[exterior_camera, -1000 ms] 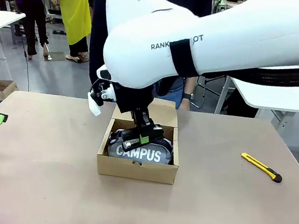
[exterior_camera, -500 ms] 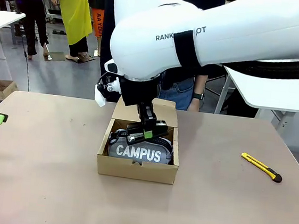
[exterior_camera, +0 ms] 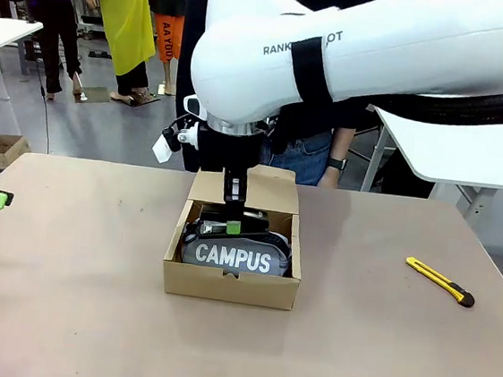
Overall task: Pack the items into the box.
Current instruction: Pick up the item specified by the human and place it in the Mailer Box.
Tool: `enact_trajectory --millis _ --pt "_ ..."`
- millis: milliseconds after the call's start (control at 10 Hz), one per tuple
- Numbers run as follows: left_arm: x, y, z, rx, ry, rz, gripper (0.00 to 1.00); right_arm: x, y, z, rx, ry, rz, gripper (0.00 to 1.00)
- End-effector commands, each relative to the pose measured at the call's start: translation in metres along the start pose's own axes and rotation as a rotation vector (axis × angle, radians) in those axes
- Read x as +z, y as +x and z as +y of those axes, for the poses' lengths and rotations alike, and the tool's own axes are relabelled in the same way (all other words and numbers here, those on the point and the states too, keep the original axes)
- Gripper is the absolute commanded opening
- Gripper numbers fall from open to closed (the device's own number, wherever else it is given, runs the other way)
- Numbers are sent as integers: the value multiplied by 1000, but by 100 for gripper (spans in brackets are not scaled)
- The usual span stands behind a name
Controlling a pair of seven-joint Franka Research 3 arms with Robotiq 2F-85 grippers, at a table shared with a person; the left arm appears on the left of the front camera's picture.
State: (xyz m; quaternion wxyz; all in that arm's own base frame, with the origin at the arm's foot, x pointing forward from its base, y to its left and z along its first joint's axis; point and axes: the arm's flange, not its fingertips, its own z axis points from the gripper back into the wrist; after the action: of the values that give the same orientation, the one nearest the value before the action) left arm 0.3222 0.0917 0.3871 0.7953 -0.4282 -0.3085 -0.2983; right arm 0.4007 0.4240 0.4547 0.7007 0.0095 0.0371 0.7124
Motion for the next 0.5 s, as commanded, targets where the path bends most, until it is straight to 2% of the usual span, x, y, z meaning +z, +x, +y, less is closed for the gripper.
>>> enact_trajectory --millis 0,100,200,300,400 --pt "-3 -1 -4 4 -1 -22 100 0 0 2 11 -16 11 32" --pt "-3 -1 -4 4 -1 -22 100 -1 1 2 12 -10 22 32" --pt "-3 -1 -4 4 -1 -22 100 -1 0 2 16 -9 24 40" --pt "-3 -1 -4 4 -1 -22 100 -2 -1 1 12 -12 22 91" --pt "-3 -1 -4 4 -1 -22 100 -1 -2 1 -7 -14 21 99"
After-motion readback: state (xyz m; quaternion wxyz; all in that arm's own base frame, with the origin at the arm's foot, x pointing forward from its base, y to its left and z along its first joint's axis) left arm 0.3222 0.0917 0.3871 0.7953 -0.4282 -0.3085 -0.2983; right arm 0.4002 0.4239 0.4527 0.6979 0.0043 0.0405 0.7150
